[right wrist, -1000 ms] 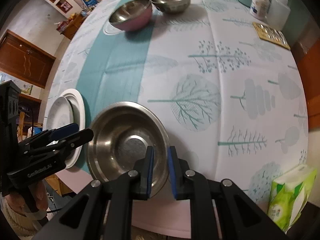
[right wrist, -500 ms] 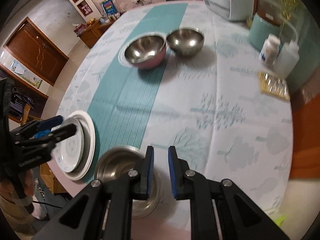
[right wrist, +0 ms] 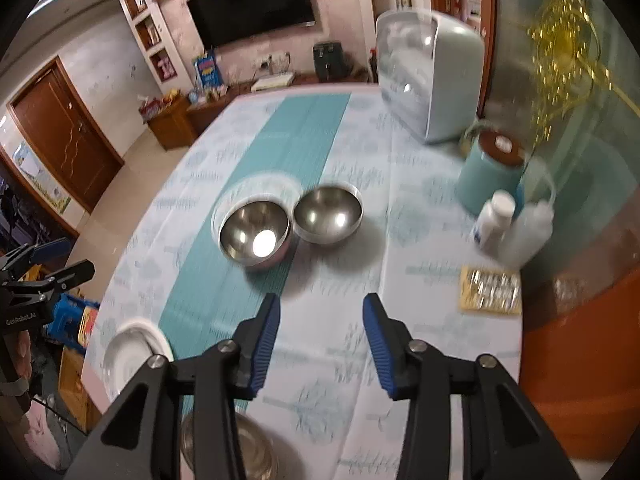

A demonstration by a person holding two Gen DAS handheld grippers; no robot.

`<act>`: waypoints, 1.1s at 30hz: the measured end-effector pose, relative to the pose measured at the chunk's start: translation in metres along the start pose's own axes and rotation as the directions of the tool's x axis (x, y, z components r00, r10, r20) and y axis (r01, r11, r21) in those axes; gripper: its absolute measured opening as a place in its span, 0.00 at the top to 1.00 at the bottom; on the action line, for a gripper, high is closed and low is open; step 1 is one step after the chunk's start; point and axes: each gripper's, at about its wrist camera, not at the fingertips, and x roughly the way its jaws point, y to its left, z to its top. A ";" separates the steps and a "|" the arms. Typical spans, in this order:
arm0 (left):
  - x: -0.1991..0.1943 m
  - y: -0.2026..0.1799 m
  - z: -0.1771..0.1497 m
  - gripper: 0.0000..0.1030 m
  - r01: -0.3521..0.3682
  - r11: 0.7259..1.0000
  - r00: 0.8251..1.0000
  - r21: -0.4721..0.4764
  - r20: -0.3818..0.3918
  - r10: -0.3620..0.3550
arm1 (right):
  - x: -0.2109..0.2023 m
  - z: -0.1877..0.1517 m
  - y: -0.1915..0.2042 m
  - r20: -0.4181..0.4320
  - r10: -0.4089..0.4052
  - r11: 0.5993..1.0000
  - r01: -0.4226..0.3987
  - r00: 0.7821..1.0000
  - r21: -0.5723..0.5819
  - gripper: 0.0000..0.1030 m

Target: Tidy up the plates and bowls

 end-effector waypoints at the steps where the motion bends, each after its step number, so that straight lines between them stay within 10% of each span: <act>1: 0.003 0.001 0.007 0.16 0.004 1.000 1.000 -0.003 0.002 -0.004 | 0.001 0.008 -0.001 0.005 -0.008 1.000 0.008 1.000 -0.001 0.58; 11: 0.090 -0.002 0.070 0.16 0.083 0.996 0.995 0.031 -0.051 -0.082 | 0.050 0.060 0.007 -0.033 0.039 0.999 -0.038 0.999 0.038 0.58; 25: 0.249 0.004 0.061 0.20 0.213 0.977 0.949 -0.007 -0.238 -0.209 | 0.193 0.049 0.031 -0.276 0.173 0.967 -0.110 0.946 0.231 0.58; 33: 0.297 0.008 0.053 0.52 0.309 0.950 0.895 -0.039 -0.326 -0.304 | 0.234 0.046 0.041 -0.309 0.156 0.956 -0.065 0.938 0.285 0.58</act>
